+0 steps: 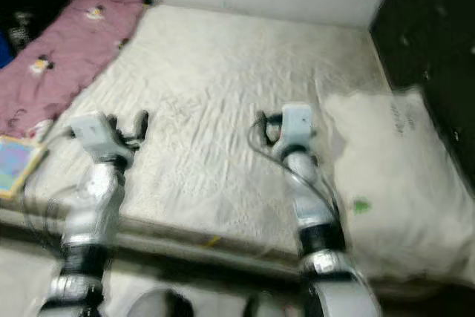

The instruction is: Clean up the room

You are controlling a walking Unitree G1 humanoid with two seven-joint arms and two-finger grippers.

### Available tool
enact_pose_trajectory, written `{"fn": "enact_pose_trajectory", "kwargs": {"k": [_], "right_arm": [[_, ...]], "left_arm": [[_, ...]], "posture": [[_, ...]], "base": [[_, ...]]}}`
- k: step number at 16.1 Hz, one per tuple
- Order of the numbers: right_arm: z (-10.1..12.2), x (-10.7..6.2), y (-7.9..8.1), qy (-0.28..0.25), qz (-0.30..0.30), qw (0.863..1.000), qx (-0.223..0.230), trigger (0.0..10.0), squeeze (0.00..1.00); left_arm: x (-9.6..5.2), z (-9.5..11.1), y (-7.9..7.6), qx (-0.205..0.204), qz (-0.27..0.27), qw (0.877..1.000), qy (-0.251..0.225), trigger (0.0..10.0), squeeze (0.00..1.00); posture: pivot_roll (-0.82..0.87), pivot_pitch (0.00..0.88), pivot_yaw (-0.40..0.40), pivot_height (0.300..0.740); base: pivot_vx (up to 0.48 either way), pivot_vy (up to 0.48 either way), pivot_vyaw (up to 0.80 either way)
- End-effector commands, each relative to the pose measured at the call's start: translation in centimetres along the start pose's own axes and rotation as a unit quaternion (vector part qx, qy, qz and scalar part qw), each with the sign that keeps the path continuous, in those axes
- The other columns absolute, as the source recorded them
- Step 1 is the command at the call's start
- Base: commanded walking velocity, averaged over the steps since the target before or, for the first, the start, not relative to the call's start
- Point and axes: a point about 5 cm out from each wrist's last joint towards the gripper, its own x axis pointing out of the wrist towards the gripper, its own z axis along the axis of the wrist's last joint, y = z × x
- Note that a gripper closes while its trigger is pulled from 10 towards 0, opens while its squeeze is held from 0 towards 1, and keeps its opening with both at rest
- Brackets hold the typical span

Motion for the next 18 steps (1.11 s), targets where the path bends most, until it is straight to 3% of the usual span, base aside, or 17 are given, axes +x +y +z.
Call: {"fn": "enact_pose_trajectory", "kwargs": {"k": [1, 11, 18], "right_arm": [[0.73, 0.24, 0.42, -0.011, 0.002, 1.000, 0.003, 10.0, 0.00], [0.51, 0.24, 0.63, -0.001, 0.012, 1.000, 0.007, 10.0, 0.00], [0.34, 0.31, 0.75, 0.006, 0.019, 1.000, 0.008, 10.0, 0.00]], "left_arm": [[0.08, 0.60, 0.67, 0.011, 0.008, 1.000, -0.005, 10.0, 0.00], [-0.06, 0.61, 1.06, 0.007, 0.017, 1.000, 0.000, 10.0, 0.00], [-0.17, 0.91, 0.80, 0.004, 0.006, 1.000, -0.014, 10.0, 0.00]], "posture": [[0.02, 0.000, -0.024, 0.740], [0.02, 0.000, -0.028, 0.740], [0.02, 0.000, -0.029, 0.740]], "base": [[0.000, 0.480, 0.00], [0.000, 0.480, 0.00], [0.000, 0.000, 0.00]]}}
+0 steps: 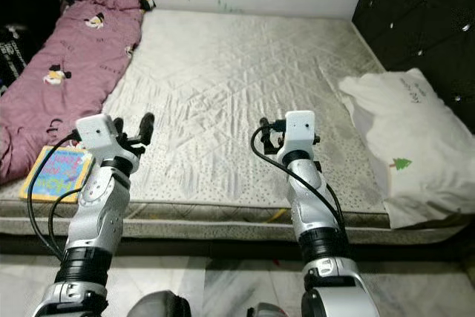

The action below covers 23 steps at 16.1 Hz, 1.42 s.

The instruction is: Clean up the room

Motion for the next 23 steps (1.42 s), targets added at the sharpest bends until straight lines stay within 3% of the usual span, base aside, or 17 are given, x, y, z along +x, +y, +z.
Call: {"fn": "enact_pose_trajectory", "kwargs": {"k": [1, 10, 23], "right_arm": [[0.23, 0.19, -0.29, 0.001, -0.005, 1.000, 0.002, 10.0, 0.00], [0.04, 0.16, -0.19, 0.004, 0.000, 1.000, 0.000, 10.0, 0.00], [0.08, 0.33, -0.33, 0.008, -0.003, 1.000, 0.001, 10.0, 0.00]], "left_arm": [[0.04, 0.31, -0.13, 0.001, -0.005, 1.000, -0.008, 10.0, 0.00], [0.08, 0.21, -0.21, 0.004, -0.008, 1.000, -0.005, 10.0, 0.00], [0.26, 0.20, -0.16, -0.005, 0.005, 1.000, -0.003, 10.0, 0.00]], "posture": [[0.02, 0.000, -0.028, 0.740], [0.02, 0.000, -0.026, 0.740], [0.02, 0.000, -0.029, 0.740]], "base": [[0.390, 0.000, 0.00], [0.398, 0.000, 0.00], [0.000, 0.030, -0.06]]}}
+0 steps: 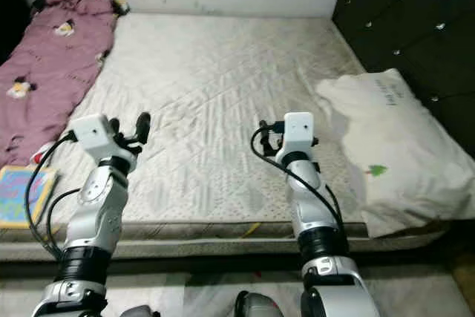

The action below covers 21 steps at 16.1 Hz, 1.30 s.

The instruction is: Clean up the room

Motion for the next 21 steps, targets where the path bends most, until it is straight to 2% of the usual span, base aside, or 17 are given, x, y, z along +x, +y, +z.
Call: {"fn": "enact_pose_trajectory", "kwargs": {"k": [1, 3, 14, 18, 19, 21], "right_arm": [[0.20, 0.11, -0.38, -0.001, -0.005, 1.000, 0.000, 10.0, 0.00], [0.20, 0.10, -0.37, -0.001, -0.005, 1.000, 0.000, 10.0, 0.00], [0.30, 0.20, -0.27, -0.003, 0.003, 1.000, 0.002, 10.0, 0.00], [0.24, 0.21, -0.27, -0.001, 0.005, 1.000, 0.003, 10.0, 0.00], [0.22, 0.21, -0.26, -0.001, 0.006, 1.000, 0.002, 10.0, 0.00], [0.37, 0.20, -0.19, -0.006, 0.007, 1.000, 0.000, 10.0, 0.00]], "left_arm": [[0.14, 0.05, -0.44, 0.000, -0.009, 1.000, 0.001, 10.0, 0.00], [0.13, 0.03, -0.41, -0.002, -0.008, 1.000, 0.001, 10.0, 0.00], [0.22, 0.01, -0.44, 0.000, -0.005, 1.000, 0.004, 10.0, 0.00], [0.23, 0.03, -0.31, 0.007, 0.004, 1.000, 0.002, 10.0, 0.00], [0.24, 0.21, -0.30, 0.035, 0.006, 0.999, 0.000, 10.0, 0.00], [0.19, 0.23, -0.05, 0.054, 0.018, 0.998, 0.001, 10.0, 0.00]], "posture": [[0.02, 0.000, -0.029, 0.740], [0.02, 0.000, -0.029, 0.740], [0.02, 0.000, -0.030, 0.740], [0.02, 0.000, -0.030, 0.740], [0.02, 0.000, -0.030, 0.740], [0.02, 0.000, -0.030, 0.740]], "base": [[0.000, 0.480, -0.80], [0.000, 0.480, -0.50], [0.000, 0.480, 0.00], [0.000, 0.081, 0.00], [0.000, 0.000, 0.00], [0.000, 0.000, 0.00]]}}
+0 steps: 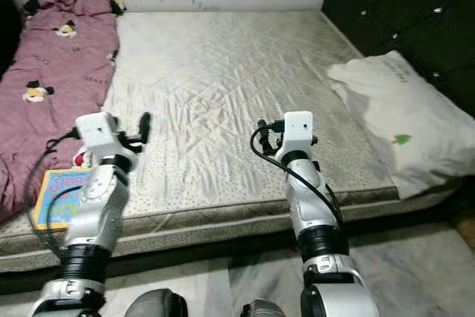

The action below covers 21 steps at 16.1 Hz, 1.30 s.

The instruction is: Clean up the room

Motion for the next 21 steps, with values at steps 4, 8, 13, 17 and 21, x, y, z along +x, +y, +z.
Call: {"fn": "enact_pose_trajectory", "kwargs": {"k": [4, 8, 13, 17, 21], "right_arm": [[0.68, 0.11, -0.05, -0.018, 0.005, 1.000, -0.001, 10.0, 0.00], [0.73, 0.06, 0.30, -0.022, 0.018, 1.000, -0.007, 10.0, 0.00], [0.66, 0.08, 0.28, -0.020, 0.018, 1.000, -0.003, 10.0, 0.00], [0.69, 0.13, 0.25, -0.020, 0.017, 1.000, -0.001, 10.0, 0.00], [0.71, 0.16, 0.23, -0.020, 0.016, 1.000, 0.002, 10.0, 0.00]], "left_arm": [[0.00, -0.01, -0.06, -0.009, -0.022, 1.000, -0.002, 10.0, 0.00], [-0.10, 0.12, -0.38, -0.009, -0.035, 0.999, -0.009, 10.0, 0.00], [-0.10, 0.12, -0.38, -0.009, -0.037, 0.999, -0.011, 10.0, 0.00], [-0.04, 0.14, -0.42, -0.009, -0.039, 0.999, -0.010, 10.0, 0.00], [0.04, -0.07, -0.41, -0.017, -0.031, 0.999, -0.002, 10.0, 0.00]], "posture": [[0.02, 0.000, -0.029, 0.740], [0.02, 0.000, -0.029, 0.740], [0.02, 0.000, -0.029, 0.740], [0.02, 0.000, -0.029, 0.740], [0.02, 0.000, -0.029, 0.740]], "base": [[0.000, 0.000, 0.00], [0.061, 0.000, 0.00], [0.277, 0.000, 0.00], [0.285, 0.000, 0.00], [0.136, 0.000, 0.00]]}}
